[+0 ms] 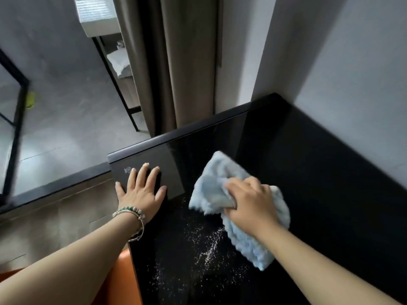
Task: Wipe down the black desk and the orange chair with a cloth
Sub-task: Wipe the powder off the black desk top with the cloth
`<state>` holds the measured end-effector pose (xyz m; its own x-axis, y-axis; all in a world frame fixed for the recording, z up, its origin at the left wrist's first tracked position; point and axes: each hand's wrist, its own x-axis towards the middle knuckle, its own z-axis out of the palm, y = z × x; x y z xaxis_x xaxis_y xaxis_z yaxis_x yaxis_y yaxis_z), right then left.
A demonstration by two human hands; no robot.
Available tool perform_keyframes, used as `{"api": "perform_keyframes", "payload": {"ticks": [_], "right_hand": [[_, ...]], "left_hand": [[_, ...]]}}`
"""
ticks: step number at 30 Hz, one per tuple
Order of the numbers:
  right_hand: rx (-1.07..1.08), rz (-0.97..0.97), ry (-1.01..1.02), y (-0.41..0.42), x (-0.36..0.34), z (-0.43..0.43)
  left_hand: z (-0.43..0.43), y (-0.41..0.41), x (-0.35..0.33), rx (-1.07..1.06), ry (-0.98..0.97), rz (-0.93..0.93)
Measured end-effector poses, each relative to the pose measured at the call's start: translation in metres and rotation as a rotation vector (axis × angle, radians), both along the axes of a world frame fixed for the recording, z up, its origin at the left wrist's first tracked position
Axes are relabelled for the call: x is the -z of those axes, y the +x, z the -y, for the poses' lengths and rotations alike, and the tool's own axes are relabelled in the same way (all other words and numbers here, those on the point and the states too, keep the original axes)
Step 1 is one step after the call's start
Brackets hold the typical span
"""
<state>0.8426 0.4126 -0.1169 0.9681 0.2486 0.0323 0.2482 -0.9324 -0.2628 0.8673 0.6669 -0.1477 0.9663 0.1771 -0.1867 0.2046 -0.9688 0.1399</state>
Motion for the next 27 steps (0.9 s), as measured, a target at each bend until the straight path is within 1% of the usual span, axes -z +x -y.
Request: {"api": "perform_keyframes", "payload": {"ticks": [1, 2, 4, 6, 7, 9, 11, 13, 14, 17, 19, 21, 23, 24, 25, 26, 27], "right_hand": [[-0.057, 0.009, 0.070, 0.004, -0.004, -0.004], [-0.045, 0.032, 0.126, 0.013, -0.008, -0.003], [0.099, 0.143, 0.190, 0.038, -0.017, 0.005], [0.309, 0.212, 0.175, 0.070, -0.025, 0.015], [0.403, 0.193, 0.152, 0.088, -0.029, 0.019], [0.534, 0.096, 0.127, 0.126, -0.031, 0.022], [0.579, -0.003, 0.053, 0.158, -0.025, 0.019], [0.537, -0.042, -0.078, 0.181, -0.015, 0.008], [0.500, -0.028, -0.113, 0.190, -0.009, -0.001], [0.346, 0.054, -0.132, 0.195, -0.006, -0.036], [0.161, 0.108, -0.103, 0.180, -0.005, -0.058], [-0.052, 0.117, -0.059, 0.156, -0.002, -0.070], [-0.289, 0.059, -0.004, 0.131, 0.000, -0.070], [-0.371, 0.005, 0.018, 0.122, -0.003, -0.065], [-0.395, -0.029, 0.038, 0.120, -0.008, -0.057], [-0.351, -0.011, 0.067, 0.124, -0.011, -0.048], [-0.239, 0.041, 0.086, 0.133, -0.014, -0.038]], "left_hand": [[0.000, -0.001, 0.003, 0.001, 0.020, 0.004], [0.001, -0.002, 0.006, 0.004, 0.039, 0.018], [0.001, -0.004, 0.009, 0.012, 0.064, 0.052], [0.000, -0.006, 0.012, 0.010, 0.063, 0.081], [-0.001, -0.006, 0.012, 0.008, 0.049, 0.095], [-0.002, -0.007, 0.012, 0.002, 0.018, 0.124], [-0.002, -0.007, 0.011, -0.005, -0.002, 0.157], [-0.002, -0.008, 0.009, -0.014, -0.012, 0.177], [-0.003, -0.007, 0.009, -0.020, -0.020, 0.185], [-0.002, -0.007, 0.008, -0.021, -0.046, 0.200], [-0.002, -0.009, 0.007, -0.028, -0.087, 0.218], [-0.003, -0.011, 0.003, -0.078, -0.210, 0.270], [-0.003, -0.012, -0.001, -0.138, -0.342, 0.330], [-0.003, -0.012, -0.002, -0.149, -0.370, 0.350], [-0.003, -0.012, -0.002, -0.150, -0.375, 0.362], [-0.003, -0.012, -0.002, -0.149, -0.373, 0.368], [-0.004, -0.012, -0.002, -0.150, -0.371, 0.371]]}}
